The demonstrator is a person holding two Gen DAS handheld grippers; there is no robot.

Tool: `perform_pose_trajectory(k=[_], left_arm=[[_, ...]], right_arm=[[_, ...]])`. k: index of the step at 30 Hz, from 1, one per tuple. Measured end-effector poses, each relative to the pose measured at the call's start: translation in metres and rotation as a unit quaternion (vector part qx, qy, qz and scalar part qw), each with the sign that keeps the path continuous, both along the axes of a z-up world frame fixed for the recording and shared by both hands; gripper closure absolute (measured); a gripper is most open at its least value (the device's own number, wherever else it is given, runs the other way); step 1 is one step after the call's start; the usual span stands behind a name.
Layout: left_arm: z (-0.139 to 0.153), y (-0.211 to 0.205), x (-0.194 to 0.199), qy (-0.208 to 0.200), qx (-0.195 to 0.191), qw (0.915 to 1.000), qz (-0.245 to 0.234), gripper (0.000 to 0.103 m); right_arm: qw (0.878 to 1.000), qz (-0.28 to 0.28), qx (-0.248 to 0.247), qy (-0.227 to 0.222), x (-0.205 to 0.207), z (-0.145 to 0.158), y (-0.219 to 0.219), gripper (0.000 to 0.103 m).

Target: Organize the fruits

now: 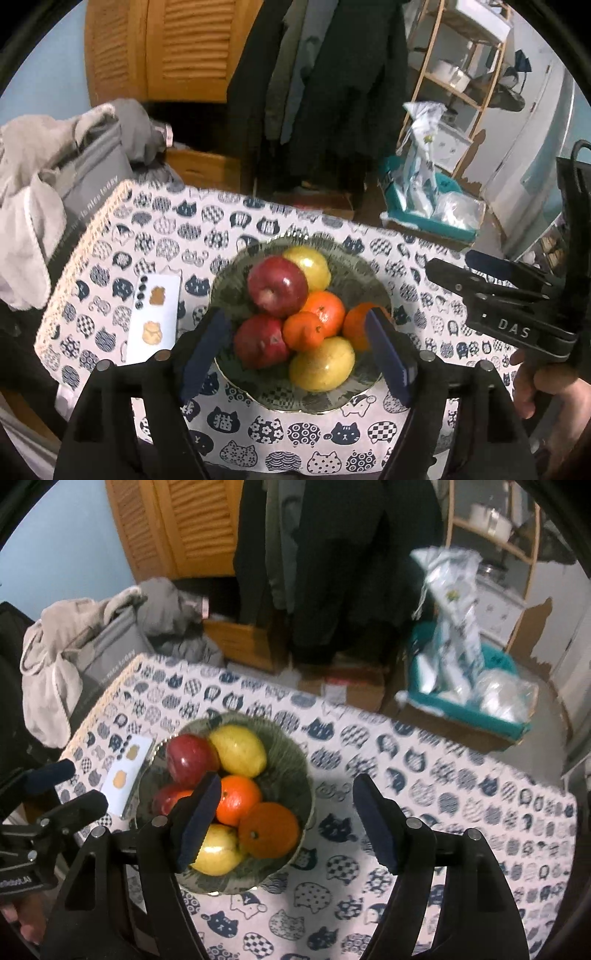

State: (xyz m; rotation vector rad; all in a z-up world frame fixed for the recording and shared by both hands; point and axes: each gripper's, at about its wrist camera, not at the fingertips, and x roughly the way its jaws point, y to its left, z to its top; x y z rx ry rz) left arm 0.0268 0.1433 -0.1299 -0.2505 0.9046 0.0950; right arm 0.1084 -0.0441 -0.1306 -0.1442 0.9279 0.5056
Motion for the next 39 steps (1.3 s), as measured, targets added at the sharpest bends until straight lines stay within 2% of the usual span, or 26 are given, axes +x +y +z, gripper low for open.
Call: perform_pose_trajectory(k=[4, 6, 9, 14, 20, 24, 29, 39], left_arm=[[0.021, -0.004, -0.008, -0.024, 0.012, 0.9996, 0.0, 0.022], [0.028, -0.005, -0.01, -0.031, 0.016, 0.9994, 0.004, 0.015], [0.04, -0.006, -0.015, -0.045, 0.025, 0.9986, 0.007, 0.015], [0.06, -0.009, -0.023, -0.074, 0.029, 0.9968, 0.013, 0.015], [0.085, -0.014, -0.035, -0.114, 0.045, 0.9922, 0.023, 0.007], [0.102, -0.018, -0.043, -0.145, 0.051, 0.9879, 0.025, 0.001], [0.12, -0.026, -0.051, -0.176, 0.076, 0.9811, 0.026, 0.001], [0.139, -0.038, -0.058, -0.207, 0.093, 0.9739, 0.019, 0.001]], right_arm=[[0.999, -0.008, 0.003, -0.035, -0.012, 0.026, -0.012, 0.024], [0.999, -0.012, 0.005, -0.052, -0.017, 0.038, -0.017, 0.022], [0.997, -0.014, 0.006, -0.081, -0.028, 0.057, -0.025, 0.018], [0.992, -0.015, -0.005, -0.126, -0.045, 0.081, -0.035, 0.017], [0.986, -0.018, 0.006, -0.164, -0.062, 0.106, -0.051, 0.017], [0.983, -0.031, 0.019, -0.181, -0.071, 0.119, -0.066, 0.016], [0.979, -0.045, 0.027, -0.199, -0.077, 0.128, -0.081, 0.016], [0.967, -0.071, 0.039, -0.243, -0.095, 0.144, -0.106, 0.015]])
